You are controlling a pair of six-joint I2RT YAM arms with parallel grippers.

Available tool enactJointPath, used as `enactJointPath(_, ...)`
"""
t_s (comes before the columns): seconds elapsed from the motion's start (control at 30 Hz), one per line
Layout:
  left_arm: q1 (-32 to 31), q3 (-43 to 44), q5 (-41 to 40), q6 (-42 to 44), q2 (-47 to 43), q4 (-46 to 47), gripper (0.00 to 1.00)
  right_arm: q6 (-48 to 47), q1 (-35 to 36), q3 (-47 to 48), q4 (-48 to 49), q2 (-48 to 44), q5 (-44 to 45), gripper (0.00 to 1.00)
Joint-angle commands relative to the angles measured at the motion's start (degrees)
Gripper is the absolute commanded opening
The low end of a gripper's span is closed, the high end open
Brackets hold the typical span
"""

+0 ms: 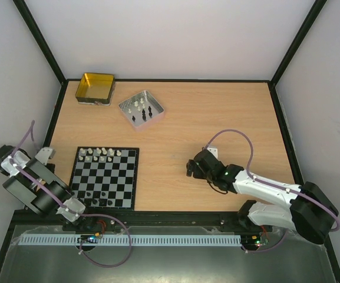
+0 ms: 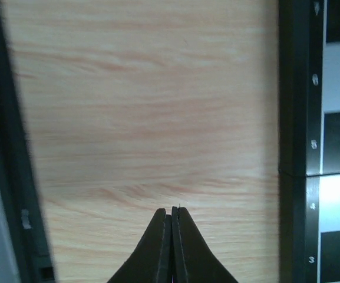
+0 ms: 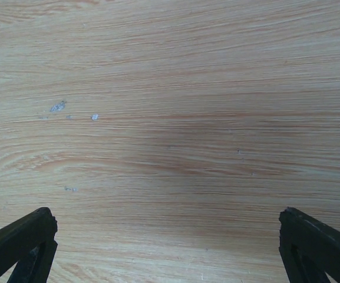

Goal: Set up the chess pieces on the board
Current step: Move the chessboard to the center of the board.

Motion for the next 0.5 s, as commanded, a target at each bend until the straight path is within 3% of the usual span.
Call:
enactJointPath(0.0, 0.3, -4.1, -1.3, 3.1, 1.4, -0.6, 0.02, 1.0, 0.2, -0.4, 2.5, 1.4, -0.7, 0.98)
enactJointPath(0.47, -7.2, -13.3, -2.5, -2.1, 4.1, 7.1, 0.02, 2.2, 0.1, -2.2, 2.2, -1.9, 0.3, 0.99)
